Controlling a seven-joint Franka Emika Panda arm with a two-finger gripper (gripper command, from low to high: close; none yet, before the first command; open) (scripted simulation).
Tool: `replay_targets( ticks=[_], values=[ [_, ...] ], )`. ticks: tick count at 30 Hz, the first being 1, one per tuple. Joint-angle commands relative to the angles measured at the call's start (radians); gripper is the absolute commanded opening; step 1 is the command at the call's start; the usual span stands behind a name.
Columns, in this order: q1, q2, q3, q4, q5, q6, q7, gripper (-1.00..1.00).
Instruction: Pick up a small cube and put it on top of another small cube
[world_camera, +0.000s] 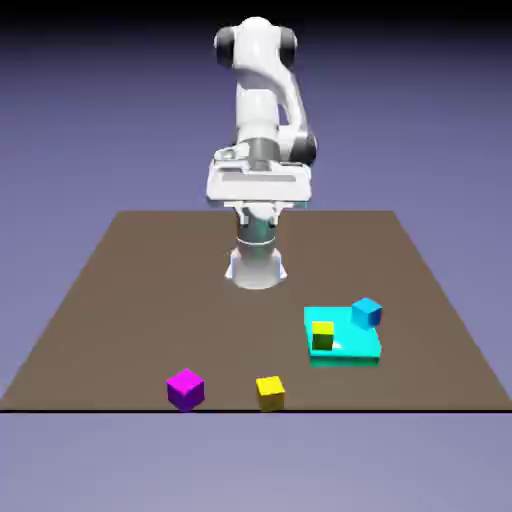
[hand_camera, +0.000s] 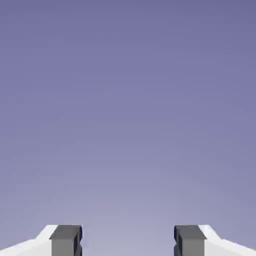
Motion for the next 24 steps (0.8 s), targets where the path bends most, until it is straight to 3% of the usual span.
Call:
replay_targets(
  ticks=[1, 24],
  values=[
    [-0.001, 0.014, 0.0, 0.004, 0.044, -0.011, 0.002, 0.0],
    [-0.022, 0.338, 0.01, 0.09, 1.044, -0.268, 0.04, 0.0]
  ],
)
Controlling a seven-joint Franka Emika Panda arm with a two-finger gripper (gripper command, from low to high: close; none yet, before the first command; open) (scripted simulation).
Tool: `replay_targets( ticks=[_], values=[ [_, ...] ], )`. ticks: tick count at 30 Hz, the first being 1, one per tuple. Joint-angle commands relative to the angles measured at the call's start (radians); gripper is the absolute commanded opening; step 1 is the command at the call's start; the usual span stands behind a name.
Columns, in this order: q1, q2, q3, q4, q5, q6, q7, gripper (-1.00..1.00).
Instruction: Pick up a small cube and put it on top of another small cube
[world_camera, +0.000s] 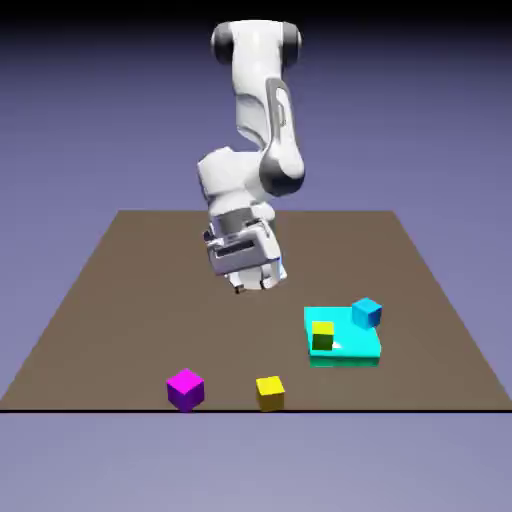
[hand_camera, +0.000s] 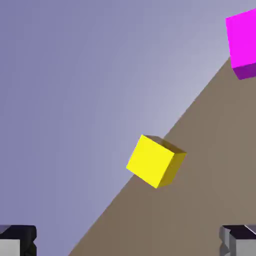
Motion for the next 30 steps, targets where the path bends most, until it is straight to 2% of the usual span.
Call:
replay_targets(
  ticks=[1, 30],
  values=[
    [-0.001, 0.014, 0.0, 0.004, 0.044, -0.011, 0.002, 0.0],
    [-0.027, 0.422, 0.013, 0.112, 1.305, -0.336, 0.05, 0.0]
  ],
)
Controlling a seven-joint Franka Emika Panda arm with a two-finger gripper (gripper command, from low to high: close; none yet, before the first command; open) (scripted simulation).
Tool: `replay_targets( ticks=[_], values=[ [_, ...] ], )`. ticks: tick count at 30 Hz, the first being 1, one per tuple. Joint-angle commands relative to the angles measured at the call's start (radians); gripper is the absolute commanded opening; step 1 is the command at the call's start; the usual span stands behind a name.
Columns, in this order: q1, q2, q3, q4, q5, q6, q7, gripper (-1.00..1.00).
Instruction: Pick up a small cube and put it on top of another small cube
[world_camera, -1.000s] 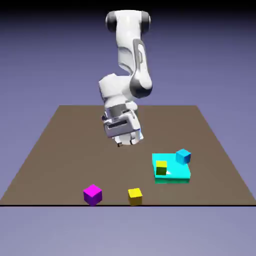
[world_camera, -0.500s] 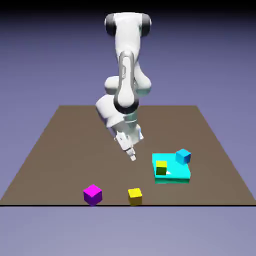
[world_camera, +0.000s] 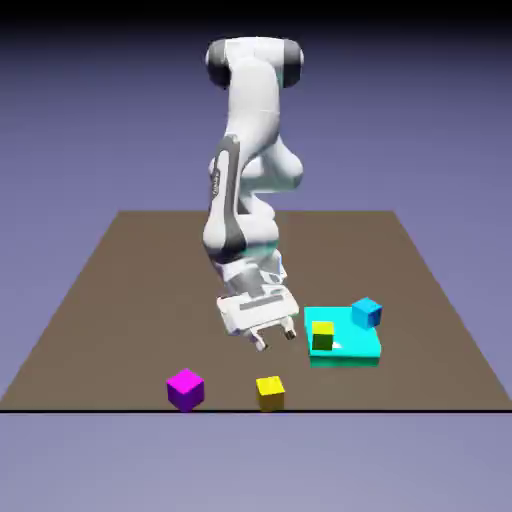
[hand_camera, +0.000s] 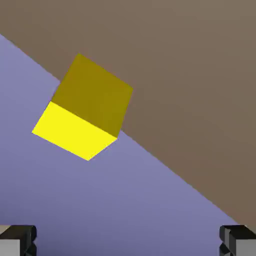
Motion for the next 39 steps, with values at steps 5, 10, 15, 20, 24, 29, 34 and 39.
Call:
replay_targets(
  ticks=[5, 10, 15, 20, 24, 29, 34, 39],
  values=[
    [-0.005, 0.07, 0.002, 0.019, 0.218, -0.056, 0.008, 0.0],
    [-0.009, 0.141, 0.004, 0.037, 0.435, -0.112, 0.017, 0.0],
    [0.001, 0.253, 0.006, 0.137, 0.465, -0.123, 0.005, 0.0],
    [0.01, 0.342, 0.008, 0.218, 0.479, -0.13, -0.004, -1.0],
    [-0.004, 0.197, 0.005, 0.086, 0.456, -0.119, 0.011, -1.0],
    [-0.035, 0.117, 0.024, 0.055, 0.317, -0.088, 0.089, -1.0],
    [0.033, -0.064, 0.078, -0.02, 0.116, -0.054, 0.188, -1.0],
    [0.163, -0.245, 0.142, -0.167, 0.056, -0.035, 0.272, -1.0]
  ],
)
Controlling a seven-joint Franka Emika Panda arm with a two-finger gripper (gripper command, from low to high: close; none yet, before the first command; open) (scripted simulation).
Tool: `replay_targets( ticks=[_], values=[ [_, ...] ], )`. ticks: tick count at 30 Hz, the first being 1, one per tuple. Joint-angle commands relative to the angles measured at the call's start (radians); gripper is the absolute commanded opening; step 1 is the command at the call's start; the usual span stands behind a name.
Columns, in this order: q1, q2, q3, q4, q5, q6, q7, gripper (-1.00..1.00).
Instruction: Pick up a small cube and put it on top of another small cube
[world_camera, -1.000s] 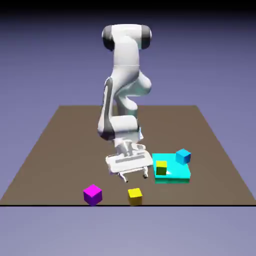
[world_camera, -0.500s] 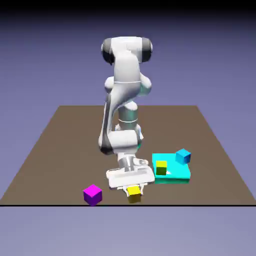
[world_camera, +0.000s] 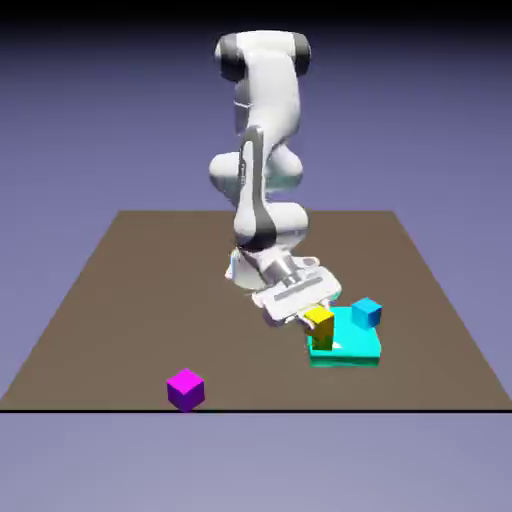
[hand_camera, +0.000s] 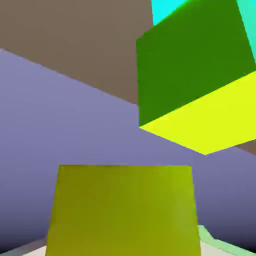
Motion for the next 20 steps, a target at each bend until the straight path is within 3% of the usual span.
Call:
replay_targets(
  ticks=[1, 9, 18, 19, 20],
  values=[
    [0.009, -0.036, 0.012, -0.029, -0.014, 0.003, 0.019, -1.0],
    [0.158, -0.258, 0.087, -0.197, -0.107, 0.027, 0.117, -1.0],
    [0.434, 0.033, -0.165, -0.045, 0.051, -0.018, -0.095, -1.0],
    [0.434, 0.033, -0.165, -0.045, 0.051, -0.018, -0.095, 1.0],
    [0.434, 0.033, -0.165, -0.045, 0.051, -0.018, -0.095, 1.0]
  ],
)
